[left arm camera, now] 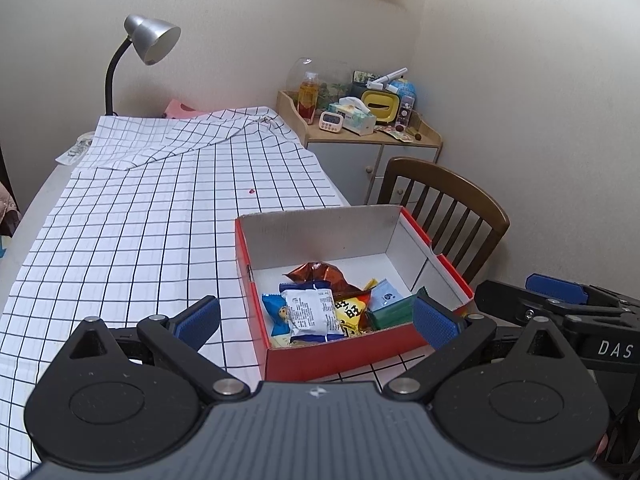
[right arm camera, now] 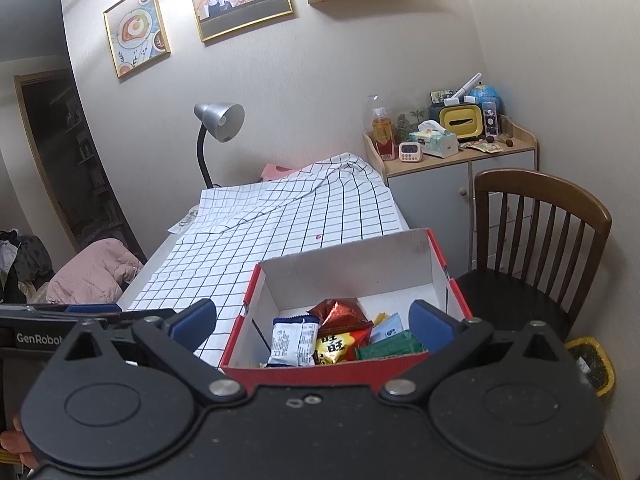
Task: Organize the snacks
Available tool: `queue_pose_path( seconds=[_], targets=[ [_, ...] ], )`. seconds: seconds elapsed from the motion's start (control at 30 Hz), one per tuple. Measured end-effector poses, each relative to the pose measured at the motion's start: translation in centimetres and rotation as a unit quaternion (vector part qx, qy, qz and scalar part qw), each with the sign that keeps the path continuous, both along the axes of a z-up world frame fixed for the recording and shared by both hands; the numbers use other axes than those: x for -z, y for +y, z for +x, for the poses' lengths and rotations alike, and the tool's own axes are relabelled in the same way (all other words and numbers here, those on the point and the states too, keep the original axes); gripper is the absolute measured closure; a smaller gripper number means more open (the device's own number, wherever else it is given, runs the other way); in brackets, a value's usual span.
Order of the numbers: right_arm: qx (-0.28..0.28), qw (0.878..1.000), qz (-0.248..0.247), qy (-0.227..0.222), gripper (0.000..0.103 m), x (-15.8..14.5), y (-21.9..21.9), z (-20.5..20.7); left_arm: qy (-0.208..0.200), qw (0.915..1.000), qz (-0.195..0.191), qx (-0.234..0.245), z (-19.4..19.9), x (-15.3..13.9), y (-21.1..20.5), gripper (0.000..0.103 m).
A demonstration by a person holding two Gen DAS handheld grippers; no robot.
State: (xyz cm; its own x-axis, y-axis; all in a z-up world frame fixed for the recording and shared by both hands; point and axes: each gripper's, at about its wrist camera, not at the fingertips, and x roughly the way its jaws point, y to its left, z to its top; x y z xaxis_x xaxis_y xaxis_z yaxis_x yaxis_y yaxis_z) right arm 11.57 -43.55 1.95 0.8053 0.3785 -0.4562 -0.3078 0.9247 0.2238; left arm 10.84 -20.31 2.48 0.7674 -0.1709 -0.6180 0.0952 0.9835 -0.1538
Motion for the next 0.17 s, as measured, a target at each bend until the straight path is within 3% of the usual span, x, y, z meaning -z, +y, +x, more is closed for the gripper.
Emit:
queue_pose_path(
  seconds=[0.17],
  targets=[
    [-0.003, 1.0, -0.004, 0.013, 0.0, 0.51, 0.31, -0.25, 0.013, 0.9999, -0.006, 0.001, -0.27, 0.67, 0.41, 0.0]
  ],
)
